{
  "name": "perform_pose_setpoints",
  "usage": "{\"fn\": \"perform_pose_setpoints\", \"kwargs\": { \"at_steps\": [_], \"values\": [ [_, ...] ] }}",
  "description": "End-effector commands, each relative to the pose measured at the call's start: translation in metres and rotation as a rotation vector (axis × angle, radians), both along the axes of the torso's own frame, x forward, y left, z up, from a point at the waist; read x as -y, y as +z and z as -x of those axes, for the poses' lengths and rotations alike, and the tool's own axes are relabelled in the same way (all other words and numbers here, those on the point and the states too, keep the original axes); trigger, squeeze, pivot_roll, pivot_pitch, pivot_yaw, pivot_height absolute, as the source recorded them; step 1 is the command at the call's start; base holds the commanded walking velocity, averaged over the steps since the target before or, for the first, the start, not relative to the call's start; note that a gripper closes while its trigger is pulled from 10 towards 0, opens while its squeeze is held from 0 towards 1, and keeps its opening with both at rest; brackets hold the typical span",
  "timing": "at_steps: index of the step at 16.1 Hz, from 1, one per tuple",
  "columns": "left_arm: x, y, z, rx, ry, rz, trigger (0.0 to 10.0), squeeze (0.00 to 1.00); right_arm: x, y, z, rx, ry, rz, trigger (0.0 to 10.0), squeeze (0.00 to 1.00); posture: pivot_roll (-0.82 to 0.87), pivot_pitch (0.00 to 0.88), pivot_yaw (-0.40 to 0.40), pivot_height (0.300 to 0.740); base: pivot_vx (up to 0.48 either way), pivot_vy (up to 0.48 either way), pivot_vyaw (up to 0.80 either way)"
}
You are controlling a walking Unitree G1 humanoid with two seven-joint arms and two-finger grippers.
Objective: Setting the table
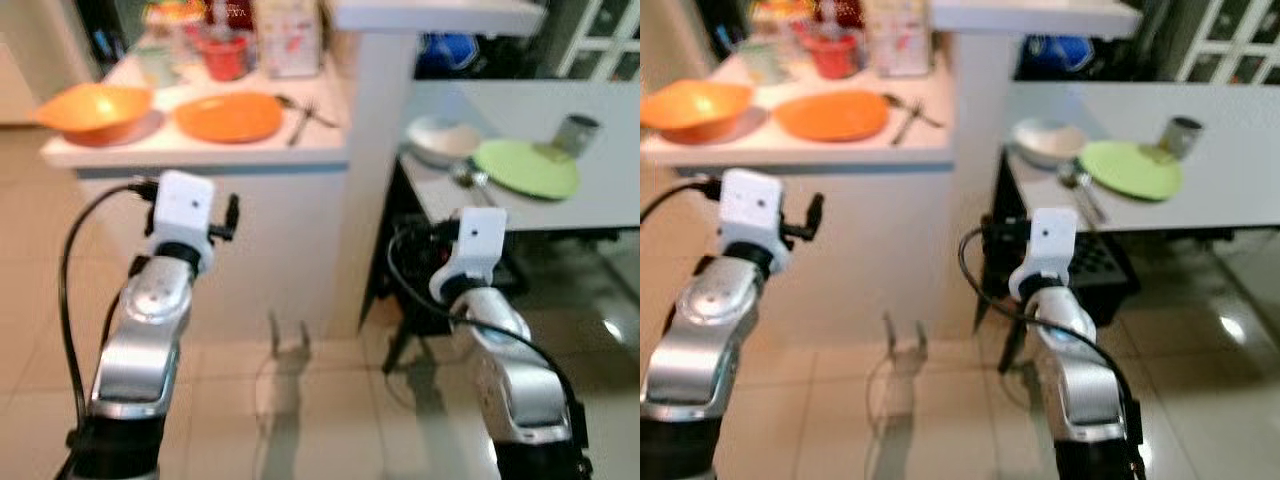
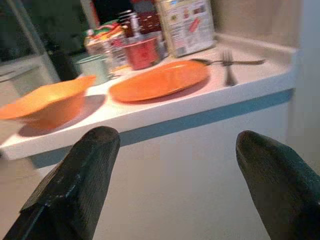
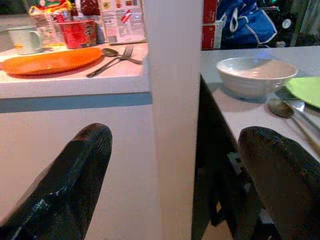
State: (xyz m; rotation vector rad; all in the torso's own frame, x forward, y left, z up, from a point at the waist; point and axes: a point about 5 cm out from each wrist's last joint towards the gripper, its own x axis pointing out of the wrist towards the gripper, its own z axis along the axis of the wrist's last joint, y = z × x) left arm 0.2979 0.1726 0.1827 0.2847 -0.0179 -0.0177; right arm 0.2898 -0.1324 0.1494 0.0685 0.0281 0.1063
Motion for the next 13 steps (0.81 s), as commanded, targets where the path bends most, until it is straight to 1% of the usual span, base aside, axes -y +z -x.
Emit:
{"fn": "perform_pose_setpoints", "kwargs": {
  "at_steps": [1,9,11,12,13],
  "values": [
    [0.0088,0.0013,-0.0005,0.007,-0.032,0.007,10.0,0.0,0.0087,-0.0011,-0.0003,-0.008,-0.027,0.006,10.0,0.0,0.01,0.0,-0.004,0.74,0.0,0.386,0.0],
    [0.0064,0.002,-0.0024,0.011,-0.021,0.003,10.0,0.0,0.0097,-0.0029,-0.0024,-0.018,-0.031,0.013,10.0,0.0,0.01,0.0,-0.006,0.74,0.0,0.385,0.0],
    [0.0079,0.0027,-0.0023,0.003,-0.051,0.004,10.0,0.0,0.0095,-0.0021,-0.0032,-0.016,-0.033,0.012,10.0,0.0,0.01,0.0,-0.004,0.74,0.0,0.0,0.0],
    [0.0074,0.0034,-0.0023,0.005,-0.048,-0.032,10.0,0.0,0.0092,-0.0018,-0.0038,-0.015,-0.033,0.012,10.0,0.0,0.01,0.0,-0.004,0.74,0.0,-0.48,0.0],
    [0.0064,0.0034,-0.0027,0.008,-0.039,-0.042,10.0,0.0,0.009,-0.0015,-0.0044,-0.013,-0.035,0.013,10.0,0.0,0.01,0.0,-0.004,0.74,0.0,-0.48,0.0]
  ]
}}
